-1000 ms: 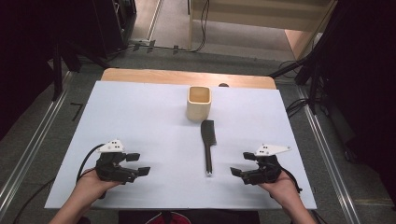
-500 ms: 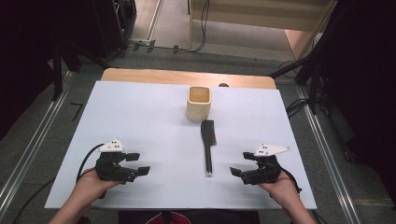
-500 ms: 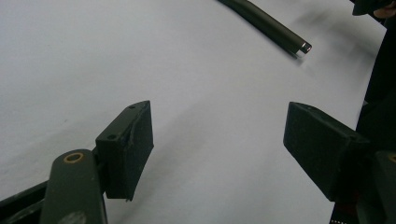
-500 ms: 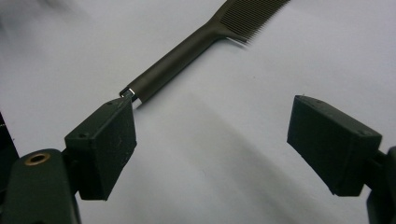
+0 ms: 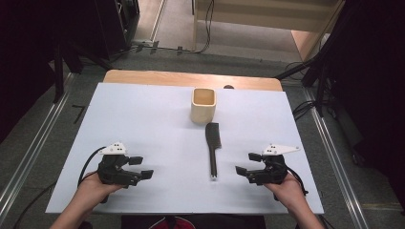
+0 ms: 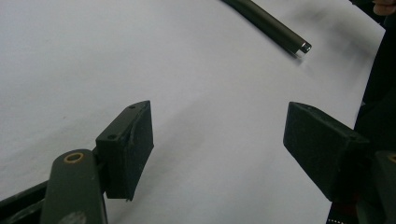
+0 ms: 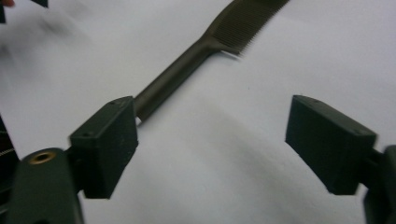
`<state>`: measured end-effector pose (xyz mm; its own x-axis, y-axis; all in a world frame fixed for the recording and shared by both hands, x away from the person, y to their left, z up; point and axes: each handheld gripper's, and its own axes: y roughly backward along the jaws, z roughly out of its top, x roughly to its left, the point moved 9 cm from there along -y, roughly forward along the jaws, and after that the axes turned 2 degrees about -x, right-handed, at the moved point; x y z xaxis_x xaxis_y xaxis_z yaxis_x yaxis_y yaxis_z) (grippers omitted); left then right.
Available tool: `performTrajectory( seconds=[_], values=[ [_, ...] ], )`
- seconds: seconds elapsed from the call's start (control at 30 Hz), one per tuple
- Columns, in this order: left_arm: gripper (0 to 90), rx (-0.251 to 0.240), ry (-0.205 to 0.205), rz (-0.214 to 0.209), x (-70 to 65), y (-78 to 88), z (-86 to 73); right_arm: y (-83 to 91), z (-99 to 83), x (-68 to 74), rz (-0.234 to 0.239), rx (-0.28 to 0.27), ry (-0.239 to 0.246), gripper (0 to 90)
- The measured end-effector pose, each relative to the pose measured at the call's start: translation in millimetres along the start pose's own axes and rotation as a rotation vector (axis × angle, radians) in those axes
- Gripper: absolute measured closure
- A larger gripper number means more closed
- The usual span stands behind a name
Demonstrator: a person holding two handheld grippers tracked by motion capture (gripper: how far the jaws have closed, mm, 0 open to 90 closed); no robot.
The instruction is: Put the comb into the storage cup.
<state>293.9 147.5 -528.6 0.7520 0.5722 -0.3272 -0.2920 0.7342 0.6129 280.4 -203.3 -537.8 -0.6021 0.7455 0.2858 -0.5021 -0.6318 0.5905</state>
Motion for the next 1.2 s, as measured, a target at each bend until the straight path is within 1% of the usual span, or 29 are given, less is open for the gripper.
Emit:
performTrajectory(
  seconds=[0.07,0.1,0.2,0.3,0.33,0.43,0.5,0.57,0.7,0.8,1.03,1.1,1.2],
  values=[
    [25.1,-0.001,-0.001,0.001,0.2,0.1,0.1,0.6,1.3,-0.5,0.001,-0.004,-0.005,19.6],
    [25.1,-0.002,-0.001,0.002,0.3,0.1,0.1,1.2,3.6,-0.3,0.002,-0.016,-0.013,19.6],
    [25.1,-0.004,-0.001,0.003,0.7,-0.1,0.3,1.6,8.1,0.3,-0.002,-0.029,0.006,19.6],
    [25.1,-0.002,0.0,0.007,1.7,-0.2,0.2,-0.1,11.7,2.6,0.011,-0.032,0.01,19.6],
    [25.1,-0.002,0.001,0.007,1.9,-0.2,0.2,-1.5,14.8,3.8,0.015,-0.036,0.022,19.5],
    [25.1,-0.004,0.001,0.01,2.3,-0.1,0.4,-2.8,18.7,6.1,0.028,-0.04,0.016,19.5],
    [25.1,-0.004,0.0,0.01,2.5,-0.3,0.3,-4.1,22.7,7.7,0.031,-0.046,0.03,19.5],
    [25.1,-0.004,-0.001,0.011,2.8,-0.4,0.2,-6.6,26.5,9.9,0.039,-0.046,0.043,19.5],
    [25.1,-0.002,-0.01,0.014,3.1,-0.5,0.0,-11.4,31.8,16.2,0.056,-0.043,0.05,19.5],
    [25.1,-0.002,-0.007,0.014,3.0,-0.4,0.2,-16.2,37.9,19.8,0.064,-0.047,0.055,19.5],
    [25.1,-0.005,-0.004,0.013,3.2,0.0,0.4,-26.5,47.2,25.8,0.074,-0.048,0.071,19.5],
    [25.1,-0.008,-0.004,0.011,3.2,0.1,0.5,-28.9,48.9,27.5,0.075,-0.046,0.086,19.6],
    [25.1,-0.007,-0.005,0.011,3.2,0.2,0.6,-33.1,51.7,30.4,0.077,-0.043,0.083,19.5]
  ],
)
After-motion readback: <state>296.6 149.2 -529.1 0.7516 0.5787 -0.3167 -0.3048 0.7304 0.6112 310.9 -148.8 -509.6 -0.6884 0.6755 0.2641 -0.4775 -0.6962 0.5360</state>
